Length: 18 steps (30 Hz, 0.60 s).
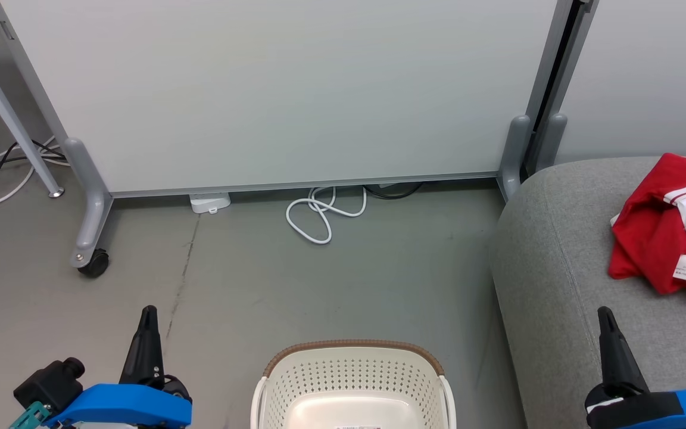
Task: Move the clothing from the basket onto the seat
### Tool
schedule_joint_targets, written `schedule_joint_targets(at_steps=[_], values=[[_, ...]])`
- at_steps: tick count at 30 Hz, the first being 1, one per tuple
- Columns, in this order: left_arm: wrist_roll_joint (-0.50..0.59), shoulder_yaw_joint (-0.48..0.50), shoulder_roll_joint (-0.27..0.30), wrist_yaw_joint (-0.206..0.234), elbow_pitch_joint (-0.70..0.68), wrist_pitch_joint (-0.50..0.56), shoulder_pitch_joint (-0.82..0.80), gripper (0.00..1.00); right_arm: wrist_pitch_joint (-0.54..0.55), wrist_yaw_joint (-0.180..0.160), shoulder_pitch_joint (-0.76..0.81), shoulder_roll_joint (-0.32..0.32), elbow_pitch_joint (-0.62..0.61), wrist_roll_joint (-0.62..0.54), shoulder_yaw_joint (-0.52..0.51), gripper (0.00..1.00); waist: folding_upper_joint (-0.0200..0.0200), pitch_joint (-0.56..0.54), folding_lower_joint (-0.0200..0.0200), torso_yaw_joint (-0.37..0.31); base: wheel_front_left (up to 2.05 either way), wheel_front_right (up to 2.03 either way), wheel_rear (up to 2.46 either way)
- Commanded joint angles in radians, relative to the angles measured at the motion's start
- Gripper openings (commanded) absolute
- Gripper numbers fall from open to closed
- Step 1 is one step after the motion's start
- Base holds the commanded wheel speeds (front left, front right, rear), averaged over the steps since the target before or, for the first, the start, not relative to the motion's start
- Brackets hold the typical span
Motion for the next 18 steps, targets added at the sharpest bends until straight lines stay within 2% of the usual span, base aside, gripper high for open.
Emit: schedule_joint_targets(at_steps=[1, 18], values=[[-0.038, 0.014, 0.000, -0.003, -0.011, 0.010, -0.038, 0.00, 0.010, 0.000, -0.033, -0.005, -0.007, 0.039, -0.003, 0.00, 0.0000, 0.000, -0.0001, -0.001, 0.00, 0.00, 0.00], [-0.262, 0.048, -0.010, -0.012, -0.007, 0.067, -0.057, 0.00, 0.067, 0.000, -0.066, -0.006, 0.017, 0.260, -0.009, 0.00, 0.0000, 0.007, -0.0001, -0.018, 0.00, 0.00, 0.00]])
